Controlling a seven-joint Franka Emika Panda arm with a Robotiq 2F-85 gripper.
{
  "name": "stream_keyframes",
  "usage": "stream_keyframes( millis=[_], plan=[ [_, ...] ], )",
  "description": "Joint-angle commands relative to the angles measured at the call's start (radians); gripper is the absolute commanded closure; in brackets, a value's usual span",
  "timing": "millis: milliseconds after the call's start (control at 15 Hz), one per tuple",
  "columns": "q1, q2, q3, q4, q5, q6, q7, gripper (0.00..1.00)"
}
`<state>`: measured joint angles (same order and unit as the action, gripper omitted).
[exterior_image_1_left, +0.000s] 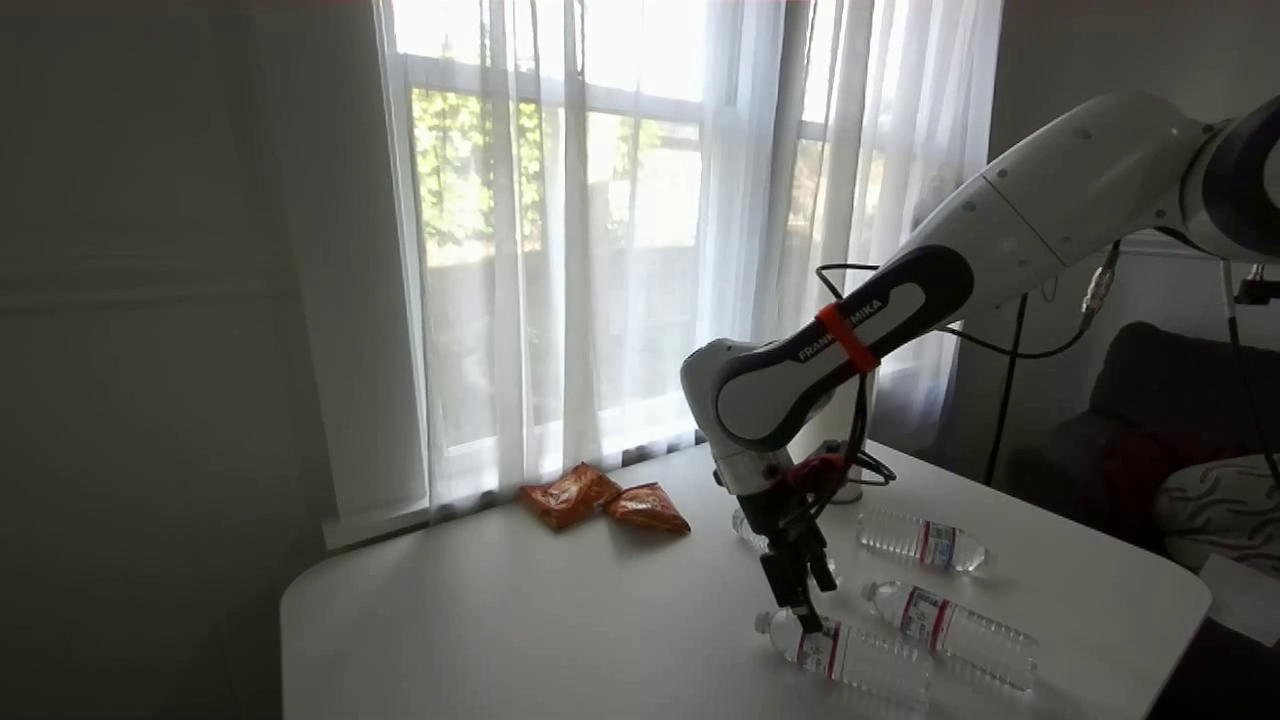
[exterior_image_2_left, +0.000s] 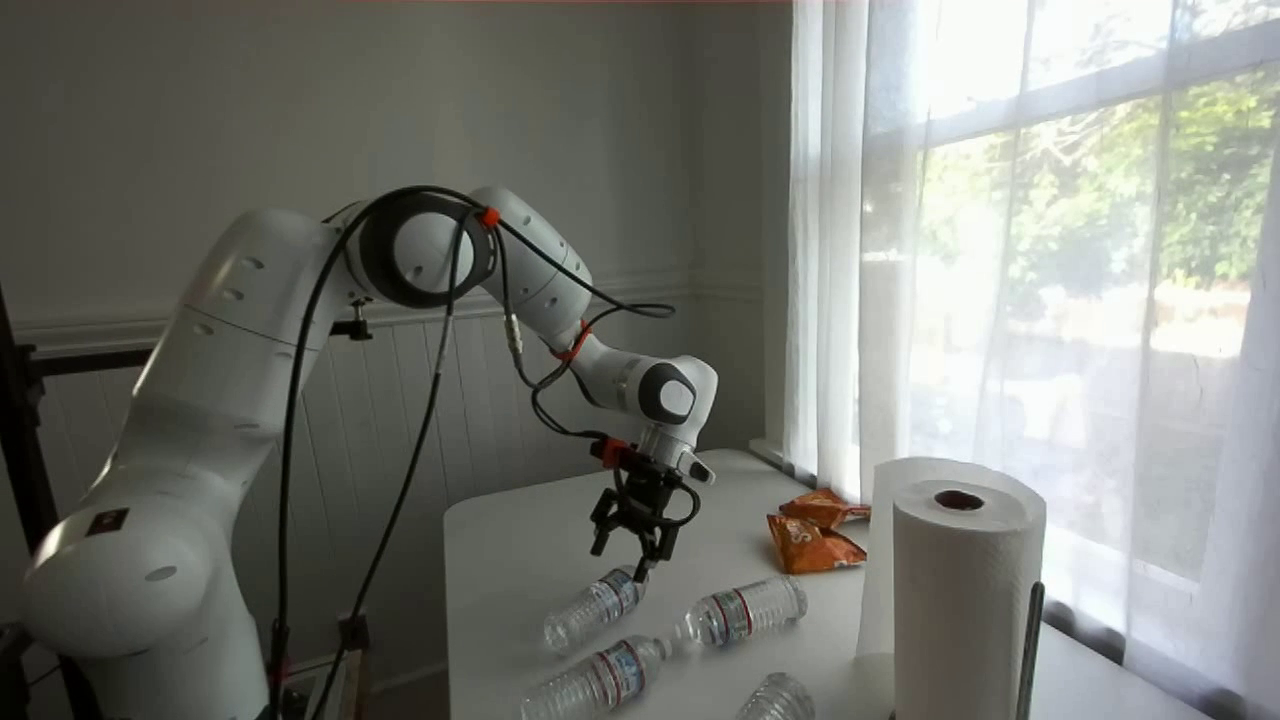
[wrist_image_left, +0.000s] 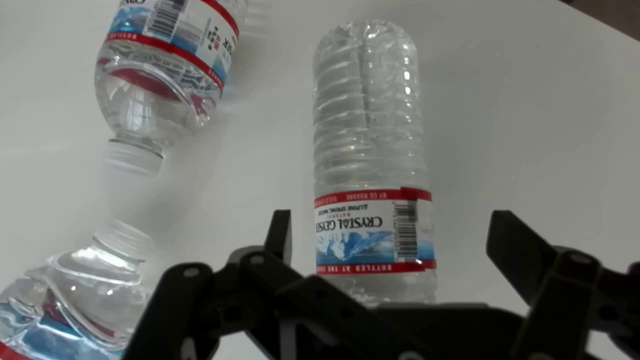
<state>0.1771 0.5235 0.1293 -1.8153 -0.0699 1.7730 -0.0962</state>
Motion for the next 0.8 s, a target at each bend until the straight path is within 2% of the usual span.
stream_keyframes(
  millis=[0,333,733],
  plan=[
    [0.024,0.072,0.006,0.084,-0.034,-0.037,-0.004,0.00],
    [0.043,0.145,-0.007,0.147,-0.085,-0.049,-0.002,0.00],
    [0.034,0.222,0.006,0.232,-0.075,-0.135,-0.040,0.00]
  ],
)
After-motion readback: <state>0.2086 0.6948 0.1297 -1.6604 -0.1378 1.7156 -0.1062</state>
